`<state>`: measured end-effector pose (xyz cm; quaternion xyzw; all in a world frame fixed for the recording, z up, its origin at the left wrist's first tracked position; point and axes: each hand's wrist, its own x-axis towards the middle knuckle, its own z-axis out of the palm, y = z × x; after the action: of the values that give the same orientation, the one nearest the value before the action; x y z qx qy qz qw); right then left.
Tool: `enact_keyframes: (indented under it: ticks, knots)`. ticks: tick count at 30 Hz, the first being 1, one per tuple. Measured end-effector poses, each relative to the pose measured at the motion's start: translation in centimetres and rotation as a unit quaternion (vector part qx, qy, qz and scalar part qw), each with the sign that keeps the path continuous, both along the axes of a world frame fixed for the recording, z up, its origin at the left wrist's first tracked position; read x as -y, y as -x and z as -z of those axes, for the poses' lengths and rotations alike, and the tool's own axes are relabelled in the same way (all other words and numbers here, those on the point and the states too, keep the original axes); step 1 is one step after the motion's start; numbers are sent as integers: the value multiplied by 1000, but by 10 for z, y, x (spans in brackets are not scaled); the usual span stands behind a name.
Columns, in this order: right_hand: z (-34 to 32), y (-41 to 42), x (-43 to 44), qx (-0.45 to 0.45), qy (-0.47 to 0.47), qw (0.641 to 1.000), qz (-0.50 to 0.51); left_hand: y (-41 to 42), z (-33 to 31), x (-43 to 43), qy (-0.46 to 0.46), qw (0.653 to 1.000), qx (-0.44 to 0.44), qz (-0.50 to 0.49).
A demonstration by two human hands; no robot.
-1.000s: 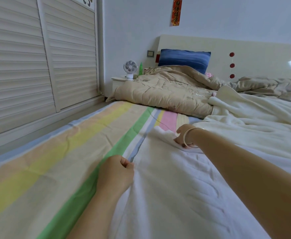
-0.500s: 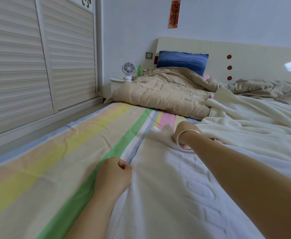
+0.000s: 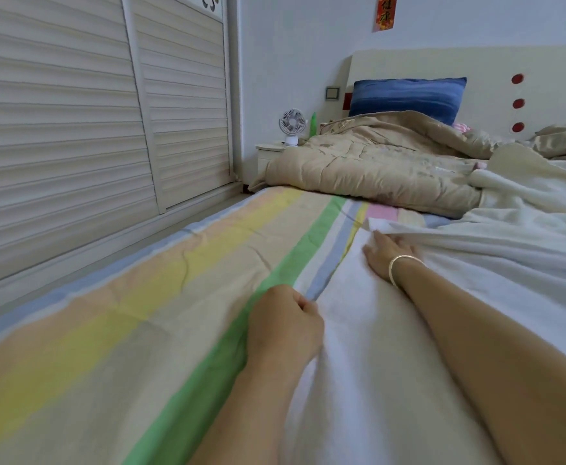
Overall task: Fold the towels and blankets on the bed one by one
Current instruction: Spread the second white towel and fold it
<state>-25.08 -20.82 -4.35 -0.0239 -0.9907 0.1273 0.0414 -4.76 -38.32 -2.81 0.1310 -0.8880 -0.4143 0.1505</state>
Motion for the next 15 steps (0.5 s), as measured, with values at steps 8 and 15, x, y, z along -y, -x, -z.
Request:
enact_keyframes:
  ticks: [8, 15]
  knots:
    - [7, 13, -13, -117, 91, 988, -47, -1, -1, 4, -29, 999, 26, 21]
    - [4, 8, -5, -10, -53, 997, -47, 5, 3, 6, -41, 998, 24, 31]
